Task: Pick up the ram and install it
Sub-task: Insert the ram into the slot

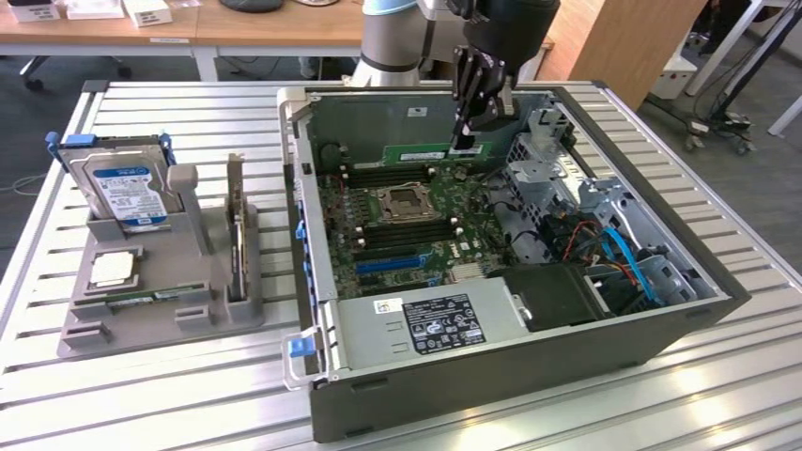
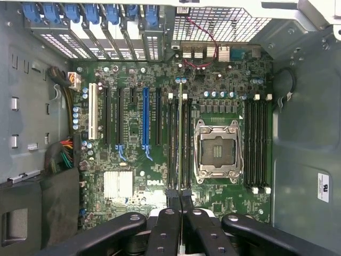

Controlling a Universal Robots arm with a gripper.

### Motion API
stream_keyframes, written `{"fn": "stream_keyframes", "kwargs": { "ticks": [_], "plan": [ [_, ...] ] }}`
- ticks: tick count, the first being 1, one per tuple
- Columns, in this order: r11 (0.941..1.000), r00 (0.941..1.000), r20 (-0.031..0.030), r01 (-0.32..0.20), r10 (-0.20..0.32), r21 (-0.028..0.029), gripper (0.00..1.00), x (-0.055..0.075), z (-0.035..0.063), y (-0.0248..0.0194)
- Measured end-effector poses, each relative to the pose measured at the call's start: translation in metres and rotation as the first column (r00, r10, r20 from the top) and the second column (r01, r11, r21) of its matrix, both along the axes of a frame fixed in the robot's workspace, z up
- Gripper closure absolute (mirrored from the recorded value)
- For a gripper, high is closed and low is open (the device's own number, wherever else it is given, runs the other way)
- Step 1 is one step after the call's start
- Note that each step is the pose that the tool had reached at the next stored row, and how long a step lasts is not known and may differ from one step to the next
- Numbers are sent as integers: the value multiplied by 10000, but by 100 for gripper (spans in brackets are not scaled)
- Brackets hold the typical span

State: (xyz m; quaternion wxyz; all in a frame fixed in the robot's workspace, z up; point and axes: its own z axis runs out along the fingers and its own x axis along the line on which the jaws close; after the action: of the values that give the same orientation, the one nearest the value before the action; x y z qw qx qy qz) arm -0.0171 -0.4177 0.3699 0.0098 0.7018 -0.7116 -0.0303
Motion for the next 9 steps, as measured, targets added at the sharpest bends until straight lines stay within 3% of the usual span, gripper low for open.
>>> {"fn": "stream_keyframes", "kwargs": {
  "ticks": [9],
  "plan": [
    [10000,10000,0,0,0,0,89,0,-44,0]
  ]
}}
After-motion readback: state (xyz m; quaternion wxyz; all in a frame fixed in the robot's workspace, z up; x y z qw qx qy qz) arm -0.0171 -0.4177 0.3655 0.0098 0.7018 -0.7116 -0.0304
